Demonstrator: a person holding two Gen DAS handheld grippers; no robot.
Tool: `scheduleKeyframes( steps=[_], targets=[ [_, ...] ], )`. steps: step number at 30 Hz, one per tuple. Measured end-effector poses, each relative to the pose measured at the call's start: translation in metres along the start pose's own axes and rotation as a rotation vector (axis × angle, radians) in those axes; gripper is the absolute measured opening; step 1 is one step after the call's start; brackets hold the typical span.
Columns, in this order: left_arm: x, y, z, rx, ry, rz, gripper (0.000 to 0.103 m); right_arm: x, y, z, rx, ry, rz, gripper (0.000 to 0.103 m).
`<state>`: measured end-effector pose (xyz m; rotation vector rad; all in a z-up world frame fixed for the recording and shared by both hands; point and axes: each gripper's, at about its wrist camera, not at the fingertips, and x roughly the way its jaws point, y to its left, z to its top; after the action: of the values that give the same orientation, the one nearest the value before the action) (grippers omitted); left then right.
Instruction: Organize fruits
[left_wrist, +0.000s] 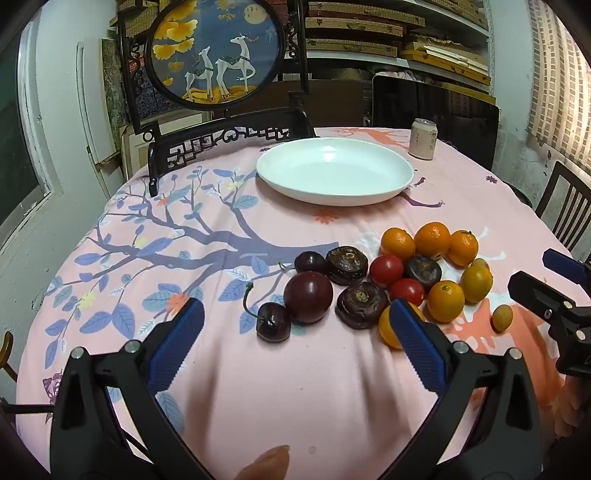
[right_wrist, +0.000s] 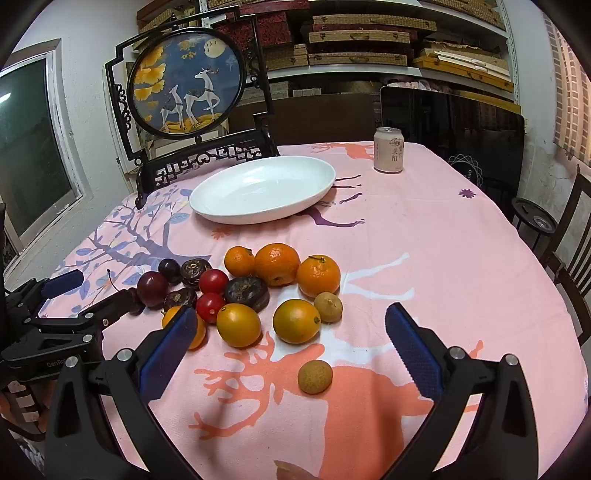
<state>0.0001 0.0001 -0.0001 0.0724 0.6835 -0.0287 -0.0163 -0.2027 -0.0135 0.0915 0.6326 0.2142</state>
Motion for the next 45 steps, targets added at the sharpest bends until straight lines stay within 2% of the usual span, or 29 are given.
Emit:
scheduleKeyframes(
  steps=[45],
  targets=[
    [0.0026, -0.0052, -0.0062, 0.007, 0.018, 0.001, 0.101, 0.0003, -0.0002, 0.0000, 0.002, -0.001, 0.002, 0.102]
  ],
)
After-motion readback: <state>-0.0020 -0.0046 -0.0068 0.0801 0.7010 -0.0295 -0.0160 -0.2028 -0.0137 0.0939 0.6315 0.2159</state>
